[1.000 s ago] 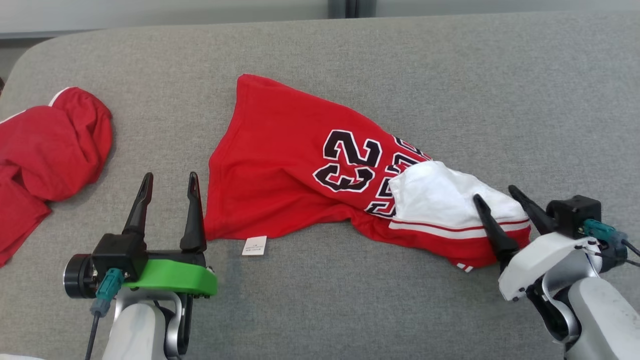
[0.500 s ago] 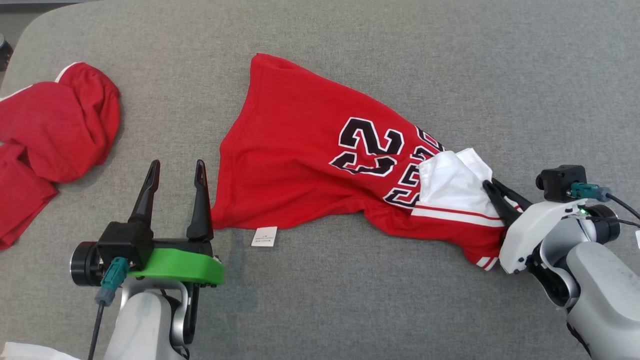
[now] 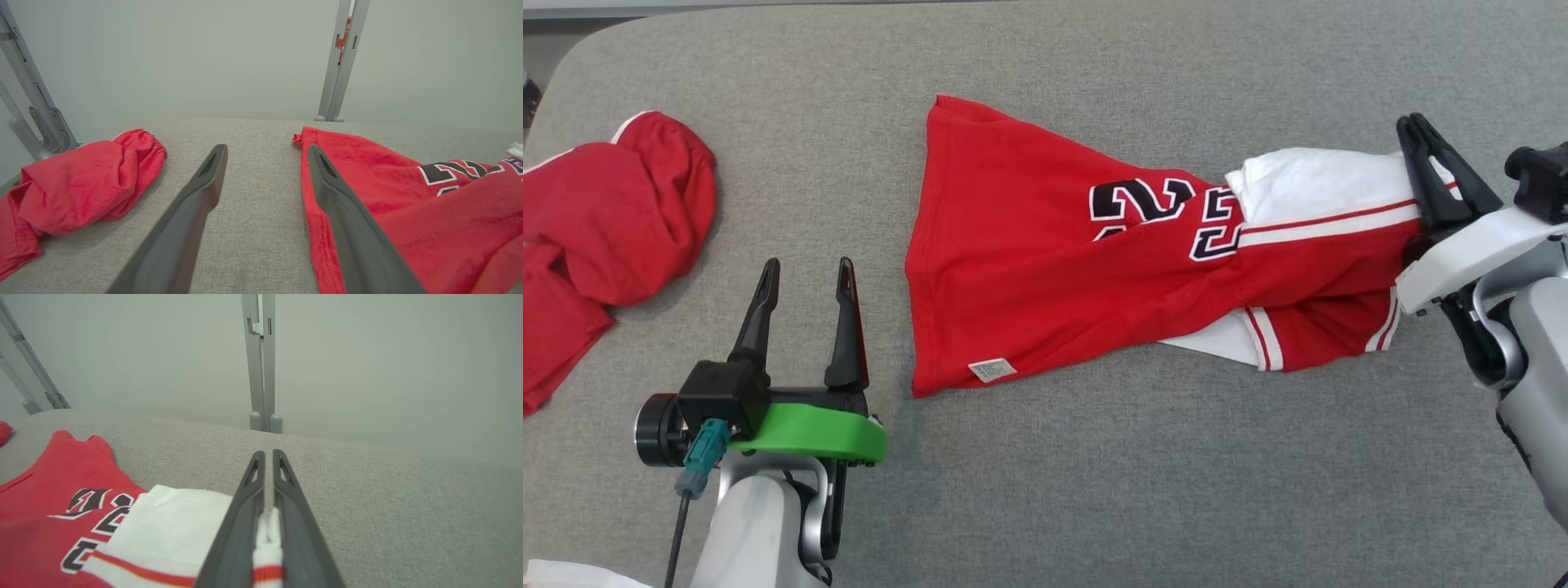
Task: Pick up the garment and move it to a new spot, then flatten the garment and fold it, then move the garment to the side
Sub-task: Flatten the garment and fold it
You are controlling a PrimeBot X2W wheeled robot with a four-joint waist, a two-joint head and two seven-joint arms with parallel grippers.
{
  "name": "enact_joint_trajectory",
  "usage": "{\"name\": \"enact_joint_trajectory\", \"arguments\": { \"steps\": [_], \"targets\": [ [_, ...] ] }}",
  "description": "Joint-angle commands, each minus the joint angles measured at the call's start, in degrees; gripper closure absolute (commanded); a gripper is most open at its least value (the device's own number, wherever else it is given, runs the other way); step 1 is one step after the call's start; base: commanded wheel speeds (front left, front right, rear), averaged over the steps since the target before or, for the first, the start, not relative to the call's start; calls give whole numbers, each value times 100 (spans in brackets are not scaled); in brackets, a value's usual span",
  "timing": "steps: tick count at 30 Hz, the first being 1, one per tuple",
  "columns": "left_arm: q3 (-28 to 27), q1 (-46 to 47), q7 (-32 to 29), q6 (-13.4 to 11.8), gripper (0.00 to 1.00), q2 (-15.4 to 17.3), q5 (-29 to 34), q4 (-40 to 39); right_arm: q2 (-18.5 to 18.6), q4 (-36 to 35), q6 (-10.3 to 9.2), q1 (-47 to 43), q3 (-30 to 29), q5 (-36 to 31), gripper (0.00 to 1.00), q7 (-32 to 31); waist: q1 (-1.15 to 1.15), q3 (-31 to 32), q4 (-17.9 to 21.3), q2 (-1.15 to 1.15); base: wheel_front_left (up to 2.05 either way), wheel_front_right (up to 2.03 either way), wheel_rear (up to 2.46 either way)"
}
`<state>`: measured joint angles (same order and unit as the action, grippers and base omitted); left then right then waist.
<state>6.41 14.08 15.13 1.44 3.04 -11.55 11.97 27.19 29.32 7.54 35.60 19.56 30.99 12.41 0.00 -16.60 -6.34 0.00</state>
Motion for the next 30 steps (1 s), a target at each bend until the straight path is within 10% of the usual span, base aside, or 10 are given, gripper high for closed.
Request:
{"name": "enact_joint_trajectory", "arguments": {
  "steps": [1, 19, 21, 22, 30],
  "targets": [
    [-3, 11, 2, -20, 0, 0, -42, -20, -39, -161, -10, -108, 118, -56, 100, 100, 0, 17, 36, 0, 0, 0, 0],
    [-48, 77, 2, 43, 0, -4, 58, -9, -846, -1458, -9, -2917, 566, -1280, 100, 47, 0, -107, 301, 0, 0, 0, 0],
    [-60, 58, 2, 35, 0, -4, 58, -3, -1002, -1578, -9, -2917, 461, -1285, 16, 122, 0, -83, 306, 0, 0, 0, 0],
    [-65, 35, 2, 34, 0, -4, 56, 7, -1046, -1673, -9, -2901, 410, -1297, 0, 164, 0, -64, 308, 0, 0, 0, 0],
    [-169, -91, 2, 18, 0, 22, 76, 82, -1248, -2660, -9, -2976, -258, -1200, 0, 269, 0, 84, 342, 0, 0, 0, 0]
  ]
}}
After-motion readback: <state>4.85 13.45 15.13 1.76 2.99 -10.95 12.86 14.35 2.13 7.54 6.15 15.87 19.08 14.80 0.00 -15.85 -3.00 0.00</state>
